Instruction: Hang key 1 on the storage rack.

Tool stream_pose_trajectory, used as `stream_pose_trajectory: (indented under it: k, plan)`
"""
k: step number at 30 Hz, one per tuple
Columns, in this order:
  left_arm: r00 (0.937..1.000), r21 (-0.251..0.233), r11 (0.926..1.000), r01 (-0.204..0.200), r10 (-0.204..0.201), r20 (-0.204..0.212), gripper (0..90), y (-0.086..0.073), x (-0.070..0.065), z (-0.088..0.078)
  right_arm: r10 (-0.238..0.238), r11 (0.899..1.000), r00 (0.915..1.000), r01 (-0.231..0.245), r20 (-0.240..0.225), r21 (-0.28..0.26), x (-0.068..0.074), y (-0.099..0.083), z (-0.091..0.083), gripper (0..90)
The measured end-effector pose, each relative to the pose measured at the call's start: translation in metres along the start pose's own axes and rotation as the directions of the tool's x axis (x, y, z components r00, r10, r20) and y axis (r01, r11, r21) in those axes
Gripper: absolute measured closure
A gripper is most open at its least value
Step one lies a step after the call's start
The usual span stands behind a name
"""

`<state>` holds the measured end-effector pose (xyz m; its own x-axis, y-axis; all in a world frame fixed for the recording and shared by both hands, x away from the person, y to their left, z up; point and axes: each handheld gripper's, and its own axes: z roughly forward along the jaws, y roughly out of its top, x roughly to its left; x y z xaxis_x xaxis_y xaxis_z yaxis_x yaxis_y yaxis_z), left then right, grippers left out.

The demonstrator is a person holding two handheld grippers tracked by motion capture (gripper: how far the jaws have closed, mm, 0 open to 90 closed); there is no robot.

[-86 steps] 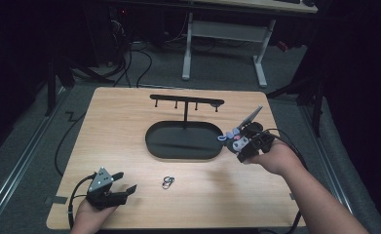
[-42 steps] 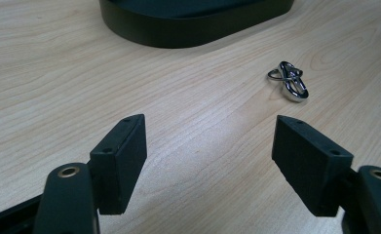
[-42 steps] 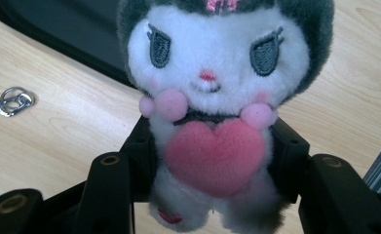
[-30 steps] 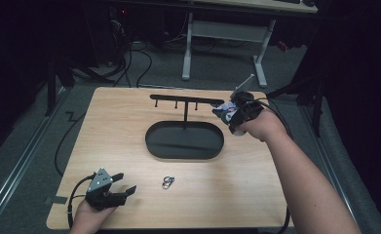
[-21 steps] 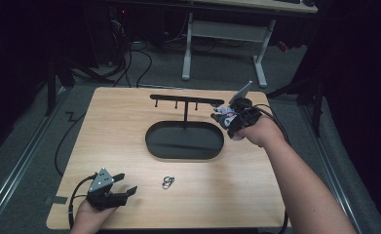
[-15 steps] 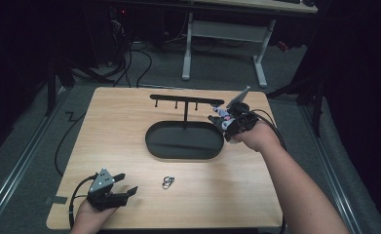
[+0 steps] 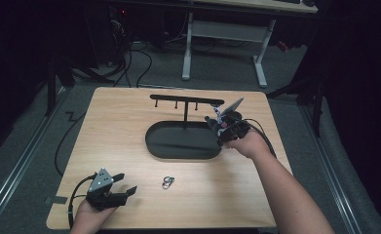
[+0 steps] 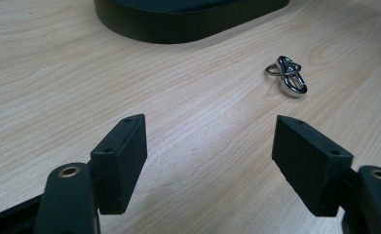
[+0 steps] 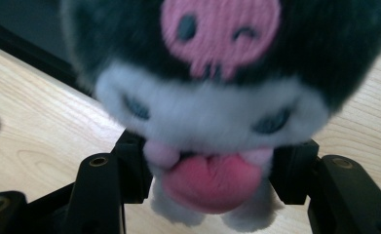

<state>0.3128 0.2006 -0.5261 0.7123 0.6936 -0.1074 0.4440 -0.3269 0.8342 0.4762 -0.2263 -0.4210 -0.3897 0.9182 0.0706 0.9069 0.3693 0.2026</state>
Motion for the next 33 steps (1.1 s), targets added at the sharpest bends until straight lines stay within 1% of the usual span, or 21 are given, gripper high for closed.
stream_pose_trajectory:
  k: [1,4,5,6,7,8,12,13,15,18,21,22,23,24,27,29,30,31,32,33]
  plan:
    - [1.0,0.001,1.0,0.0,0.0,0.001,29.4,0.0,0.0,0.0,0.006,1.0,1.0,-0.006,-0.001,-0.002,0.001,0.0,0.001,42.6]
    - [1.0,0.005,1.0,0.0,0.0,0.002,29.4,0.0,0.0,0.0,-0.003,1.0,0.9999,0.003,-0.01,-0.015,0.0,-0.002,0.005,36.1]
    - [1.0,0.004,1.0,0.0,0.0,0.002,29.3,0.0,0.0,0.001,-0.004,1.0,0.9999,0.004,-0.015,-0.015,0.0,-0.002,0.005,35.7]
    - [1.0,0.005,1.0,-0.001,0.001,0.003,29.4,0.0,0.0,0.001,0.005,1.0,0.9999,-0.006,-0.011,-0.015,0.0,-0.003,0.005,34.1]
    - [1.0,0.005,1.0,-0.001,0.001,0.003,29.3,0.0,0.0,0.001,0.005,1.0,0.9999,-0.006,-0.011,-0.015,0.0,-0.003,0.005,34.1]
    - [1.0,0.004,1.0,-0.001,0.001,0.002,29.3,0.0,0.0,0.001,0.0,1.0,1.0,0.0,-0.007,-0.03,0.0,-0.004,0.004,32.5]
    - [1.0,0.002,1.0,0.0,0.0,0.0,29.3,0.0,-0.001,0.001,-0.001,0.999,1.0,0.0,-0.006,-0.047,-0.001,-0.005,0.0,32.3]
    - [1.0,0.001,1.0,-0.002,0.002,0.001,29.3,0.0,-0.001,0.001,-0.002,0.999,0.9999,0.001,-0.01,-0.053,0.0,-0.007,-0.003,32.3]
    - [1.0,0.001,1.0,-0.005,0.005,0.001,29.3,0.0,-0.002,0.001,-0.003,0.998,1.0,0.003,-0.001,-0.069,0.001,-0.009,-0.005,32.6]
    - [1.0,0.003,1.0,-0.009,0.009,0.001,29.3,0.001,-0.002,0.002,-0.008,0.998,1.0,0.008,-0.005,-0.07,0.001,-0.012,-0.006,32.8]
    - [0.9999,0.01,0.9999,-0.014,0.014,0.005,29.3,0.001,-0.002,0.003,-0.013,0.998,0.9999,0.013,-0.002,-0.069,0.002,-0.018,-0.007,33.6]
    - [0.9999,0.007,0.9999,-0.014,0.014,0.004,29.3,0.001,-0.003,0.004,-0.012,0.997,0.9999,0.012,-0.001,-0.07,0.001,-0.023,-0.006,34.0]
    - [0.9999,0.007,0.9999,-0.014,0.014,0.004,29.3,0.001,-0.003,0.004,-0.012,0.997,0.9999,0.012,-0.001,-0.07,0.001,-0.023,-0.006,34.0]
    - [0.9998,0.01,0.9998,-0.017,0.017,0.005,29.4,0.001,-0.004,0.004,-0.013,0.997,0.9999,0.013,-0.005,-0.074,0.001,-0.029,-0.006,34.9]
    - [0.9998,0.015,0.9997,-0.02,0.02,0.007,29.8,0.001,-0.005,0.005,-0.019,0.995,0.9998,0.018,-0.007,-0.1,0.001,-0.039,-0.007,35.7]
    - [0.9997,0.022,0.9995,-0.024,0.024,0.01,30.5,0.002,-0.007,0.007,-0.043,0.991,0.9989,0.045,0.019,-0.125,0.002,-0.047,-0.007,36.0]
    - [0.9996,0.024,0.9994,-0.025,0.024,0.011,31.0,0.002,-0.008,0.007,-0.035,0.989,0.9993,0.037,0.017,-0.14,0.002,-0.051,-0.008,36.8]
    - [0.9996,0.027,0.9993,-0.027,0.027,0.01,31.5,0.001,-0.008,0.008,-0.037,0.987,0.9992,0.039,0.017,-0.158,0.002,-0.056,-0.008,37.5]
    - [0.9996,0.027,0.9993,-0.027,0.027,0.01,31.8,0.001,-0.008,0.008,-0.037,0.987,0.9992,0.039,0.017,-0.158,0.002,-0.056,-0.008,37.5]
    - [0.9995,0.031,0.999,-0.03,0.03,0.011,31.9,0.001,-0.01,0.009,-0.043,0.978,0.9988,0.047,0.024,-0.205,0.002,-0.067,-0.009,38.6]
